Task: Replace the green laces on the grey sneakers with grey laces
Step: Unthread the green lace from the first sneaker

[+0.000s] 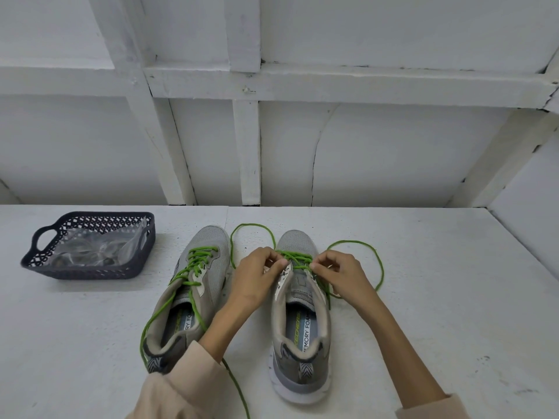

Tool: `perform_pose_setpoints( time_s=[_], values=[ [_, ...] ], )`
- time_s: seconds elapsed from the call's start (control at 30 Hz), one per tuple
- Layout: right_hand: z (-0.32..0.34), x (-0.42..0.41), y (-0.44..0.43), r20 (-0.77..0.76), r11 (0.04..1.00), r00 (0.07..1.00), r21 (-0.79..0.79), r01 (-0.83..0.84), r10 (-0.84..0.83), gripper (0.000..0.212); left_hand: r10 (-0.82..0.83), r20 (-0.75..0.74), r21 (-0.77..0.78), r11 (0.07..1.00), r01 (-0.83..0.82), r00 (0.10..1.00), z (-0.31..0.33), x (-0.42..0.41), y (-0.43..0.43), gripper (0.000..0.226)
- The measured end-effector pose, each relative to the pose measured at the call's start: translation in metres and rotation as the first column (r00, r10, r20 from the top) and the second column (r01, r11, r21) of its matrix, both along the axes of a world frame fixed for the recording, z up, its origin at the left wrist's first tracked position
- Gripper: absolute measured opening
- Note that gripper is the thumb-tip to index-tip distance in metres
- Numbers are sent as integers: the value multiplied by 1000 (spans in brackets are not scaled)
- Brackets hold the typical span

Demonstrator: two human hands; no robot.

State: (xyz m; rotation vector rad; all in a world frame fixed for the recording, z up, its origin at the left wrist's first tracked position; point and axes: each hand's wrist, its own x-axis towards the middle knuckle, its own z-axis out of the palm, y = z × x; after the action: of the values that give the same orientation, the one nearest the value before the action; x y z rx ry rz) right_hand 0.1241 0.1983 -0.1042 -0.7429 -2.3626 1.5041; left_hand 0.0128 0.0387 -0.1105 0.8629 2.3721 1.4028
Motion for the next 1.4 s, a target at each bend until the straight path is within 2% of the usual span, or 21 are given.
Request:
perform_pose_setpoints(
  time_s=[0.1,0.2,0.3,0.37,0.47,0.53,0.7,0.77,0.97,1.03,1.1,1.17,1.23,1.33,1.4],
  values=[
    [0,0,-1,-19,996,998,-68,52,-54,12,38,-24,-30,999,-39,999,1,-1,1,15],
    [1,2,-1,-38,988,998,-149,42,-48,9,40,-4,13,999,-40,999,-1,0,0,13],
    [1,4,1,-25,987,1000,-161,-8,4,8,-29,63,40,999,26,998,1,-3,-2,8],
    [2,3,3,-11,989,1000,-145,-15,13,7,-59,51,25,998,57,997,1,-5,-2,9],
    [4,2,3,-28,984,999,-177,22,-27,9,11,67,31,999,-14,998,-3,-7,-2,18],
    [4,4,4,-47,974,997,-222,46,-58,10,45,76,61,997,-50,996,-4,-6,-1,14],
    [-2,8,7,-24,992,1000,-128,-7,4,4,-29,74,69,997,23,997,-4,-4,-3,5],
    [-2,7,7,-24,995,1000,-100,-16,14,3,-49,46,47,998,46,998,-4,-4,-2,10],
    [6,6,6,-123,968,986,-239,84,-116,8,73,142,152,984,-95,987,-6,-2,-1,13],
    [4,7,7,-96,983,992,-170,63,-80,5,41,134,123,991,-58,990,-8,-2,-1,13],
    [2,6,6,-41,994,999,-103,23,-27,6,-16,121,94,996,4,993,-9,-3,-1,22],
    [1,5,6,-34,996,999,-93,-3,0,7,-37,103,89,996,27,994,-8,-4,-1,15],
    [2,5,5,-67,992,997,-126,25,-33,7,8,96,107,994,-19,995,-9,-4,-1,11],
    [2,7,5,-129,972,976,-183,148,-173,9,118,126,179,974,-139,985,-7,-2,-2,12],
    [1,9,5,-114,968,976,-188,163,-187,9,106,140,177,976,-130,984,-9,0,-2,9]
  ],
)
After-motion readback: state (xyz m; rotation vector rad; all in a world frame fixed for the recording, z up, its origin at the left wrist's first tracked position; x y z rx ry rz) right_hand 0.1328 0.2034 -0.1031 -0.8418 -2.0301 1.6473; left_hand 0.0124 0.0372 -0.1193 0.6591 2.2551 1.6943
